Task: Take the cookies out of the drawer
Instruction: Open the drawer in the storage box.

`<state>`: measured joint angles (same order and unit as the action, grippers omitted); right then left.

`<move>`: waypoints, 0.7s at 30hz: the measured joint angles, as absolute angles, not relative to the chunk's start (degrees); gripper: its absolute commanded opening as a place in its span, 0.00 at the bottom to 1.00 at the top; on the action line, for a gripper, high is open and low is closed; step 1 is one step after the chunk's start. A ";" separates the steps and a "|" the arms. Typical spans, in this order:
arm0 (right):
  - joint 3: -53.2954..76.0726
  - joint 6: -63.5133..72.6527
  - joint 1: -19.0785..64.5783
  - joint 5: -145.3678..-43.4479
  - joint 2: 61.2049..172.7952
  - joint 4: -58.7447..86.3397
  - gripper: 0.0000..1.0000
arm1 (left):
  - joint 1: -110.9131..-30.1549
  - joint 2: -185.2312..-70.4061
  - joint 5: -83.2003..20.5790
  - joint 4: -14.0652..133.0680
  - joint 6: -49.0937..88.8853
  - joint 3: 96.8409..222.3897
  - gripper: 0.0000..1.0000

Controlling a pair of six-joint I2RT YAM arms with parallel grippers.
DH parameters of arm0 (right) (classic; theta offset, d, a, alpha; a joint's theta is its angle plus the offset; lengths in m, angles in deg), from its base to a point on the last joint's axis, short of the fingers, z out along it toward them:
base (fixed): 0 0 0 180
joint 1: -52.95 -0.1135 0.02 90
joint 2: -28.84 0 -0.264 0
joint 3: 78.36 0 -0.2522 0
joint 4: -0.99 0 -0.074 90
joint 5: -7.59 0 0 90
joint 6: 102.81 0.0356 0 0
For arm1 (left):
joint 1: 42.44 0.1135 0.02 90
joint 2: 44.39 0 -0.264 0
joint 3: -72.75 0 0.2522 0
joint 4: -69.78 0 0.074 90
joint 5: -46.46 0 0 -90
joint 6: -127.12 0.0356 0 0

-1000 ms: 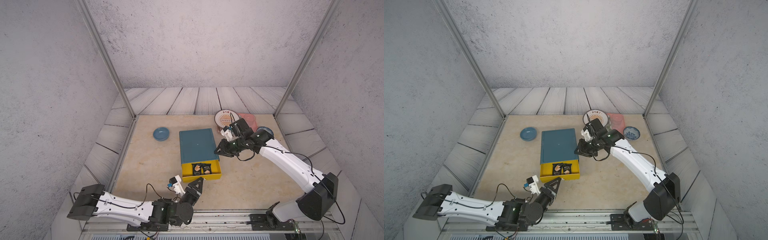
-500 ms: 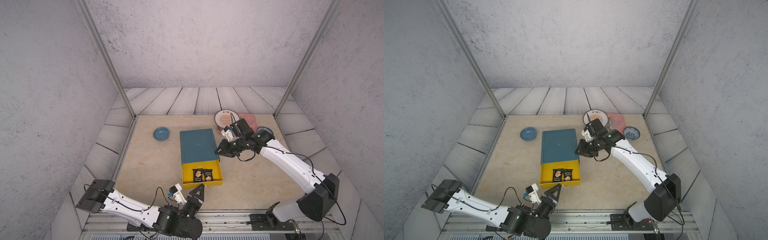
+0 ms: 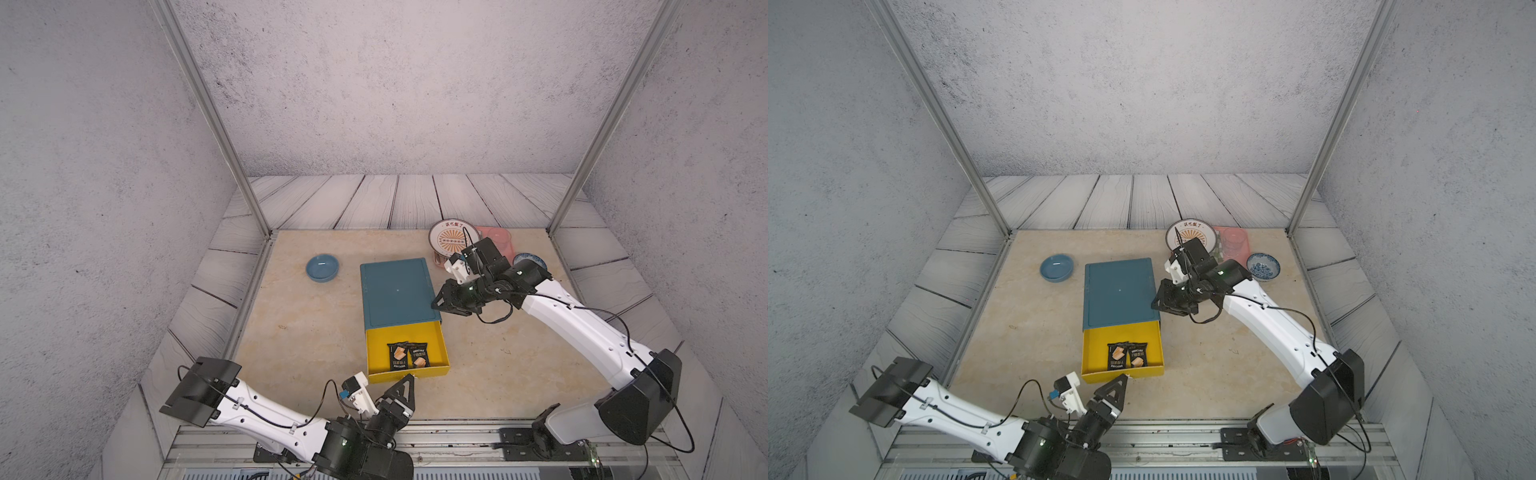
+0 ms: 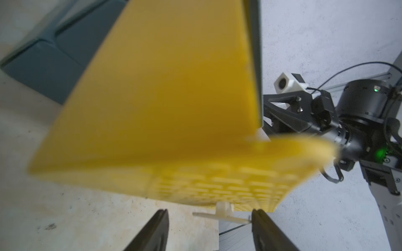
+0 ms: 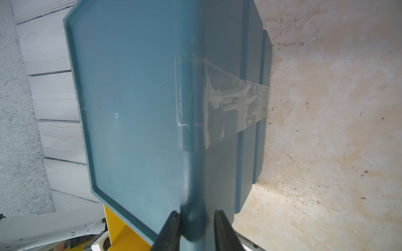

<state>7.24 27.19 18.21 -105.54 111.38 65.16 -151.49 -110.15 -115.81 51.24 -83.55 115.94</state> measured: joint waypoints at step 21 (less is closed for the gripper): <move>4.77 23.59 18.47 -103.62 111.16 69.77 0.45 | -157.63 -98.52 -112.09 20.05 -83.39 136.01 0.98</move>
